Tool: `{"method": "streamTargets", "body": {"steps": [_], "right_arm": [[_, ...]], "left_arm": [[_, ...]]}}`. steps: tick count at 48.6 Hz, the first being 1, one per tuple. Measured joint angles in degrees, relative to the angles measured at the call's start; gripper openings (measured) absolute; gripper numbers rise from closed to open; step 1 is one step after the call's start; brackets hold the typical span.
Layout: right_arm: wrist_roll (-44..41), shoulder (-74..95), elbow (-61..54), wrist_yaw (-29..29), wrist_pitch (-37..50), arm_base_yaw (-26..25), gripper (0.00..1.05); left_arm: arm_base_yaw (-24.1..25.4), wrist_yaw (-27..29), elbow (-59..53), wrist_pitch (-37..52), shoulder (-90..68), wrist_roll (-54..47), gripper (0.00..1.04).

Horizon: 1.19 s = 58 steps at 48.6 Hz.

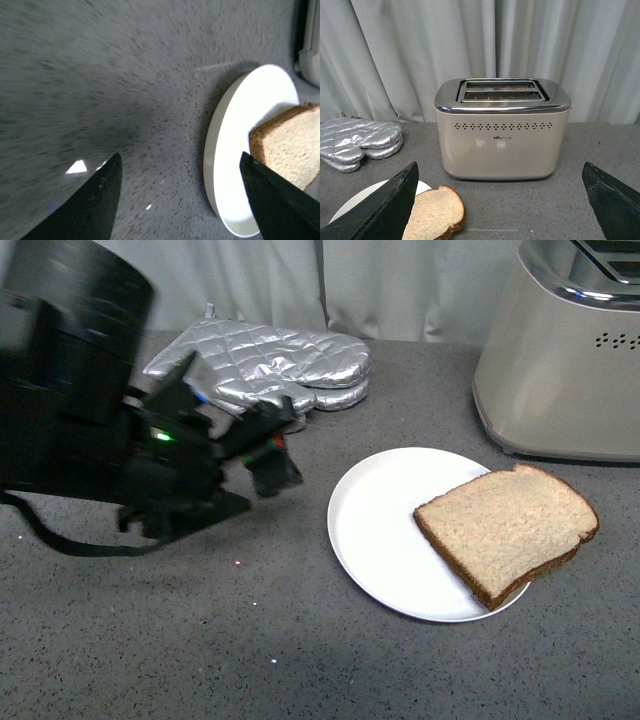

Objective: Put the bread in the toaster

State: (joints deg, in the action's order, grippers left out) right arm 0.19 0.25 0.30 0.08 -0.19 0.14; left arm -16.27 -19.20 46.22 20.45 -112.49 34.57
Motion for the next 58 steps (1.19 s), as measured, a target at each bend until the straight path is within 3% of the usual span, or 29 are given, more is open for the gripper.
{"method": "streamTargets", "body": {"steps": [5,9,11,14,15,18,21,30,33,38,44,55,58], "right_arm": [[0.0,0.0,0.0,0.0,0.0,0.0,0.95],[0.0,0.0,0.0,0.0,0.0,0.0,0.95],[0.0,0.0,0.0,0.0,0.0,0.0,0.95],[0.0,0.0,0.0,0.0,0.0,0.0,0.95],[0.0,0.0,0.0,-0.1,0.0,0.0,0.95],[0.0,0.0,0.0,-0.1,0.0,0.0,0.95],[0.0,0.1,0.0,0.0,0.0,0.0,0.95],[0.0,0.0,0.0,-0.1,0.0,-0.1,0.95],[0.0,0.0,0.0,0.0,0.0,-0.1,0.95],[0.0,0.0,0.0,0.0,0.0,-0.1,0.95],[0.0,0.0,0.0,-0.2,0.0,-0.1,0.95],[0.0,0.0,0.0,0.0,0.0,-0.1,0.95],[0.0,0.0,0.0,0.0,0.0,-0.1,0.95]], "left_arm": [[7.6,-1.7,-6.1,-0.2,7.5,-1.0,0.86],[16.9,-4.0,-12.4,-0.7,14.7,-2.9,1.0],[21.2,-4.6,-15.3,-0.2,17.6,-3.6,0.98],[26.2,1.7,-22.3,15.2,18.8,-11.0,0.85],[27.9,4.1,-26.6,24.1,20.0,-14.8,0.79],[29.6,6.1,-35.5,37.3,26.4,-21.6,0.68],[29.3,7.0,-40.0,39.3,36.5,-26.7,0.59],[24.4,11.5,-45.2,16.2,69.3,-32.0,0.33],[23.1,12.0,-45.2,8.6,80.6,-33.1,0.18],[21.1,16.3,-45.2,5.2,86.6,-33.5,0.04],[16.5,18.7,-45.2,-1.6,93.1,-34.0,0.04],[16.5,19.1,-45.2,-6.5,98.9,-34.1,0.04],[16.4,19.1,-45.2,-6.8,99.2,-34.4,0.1]]}}
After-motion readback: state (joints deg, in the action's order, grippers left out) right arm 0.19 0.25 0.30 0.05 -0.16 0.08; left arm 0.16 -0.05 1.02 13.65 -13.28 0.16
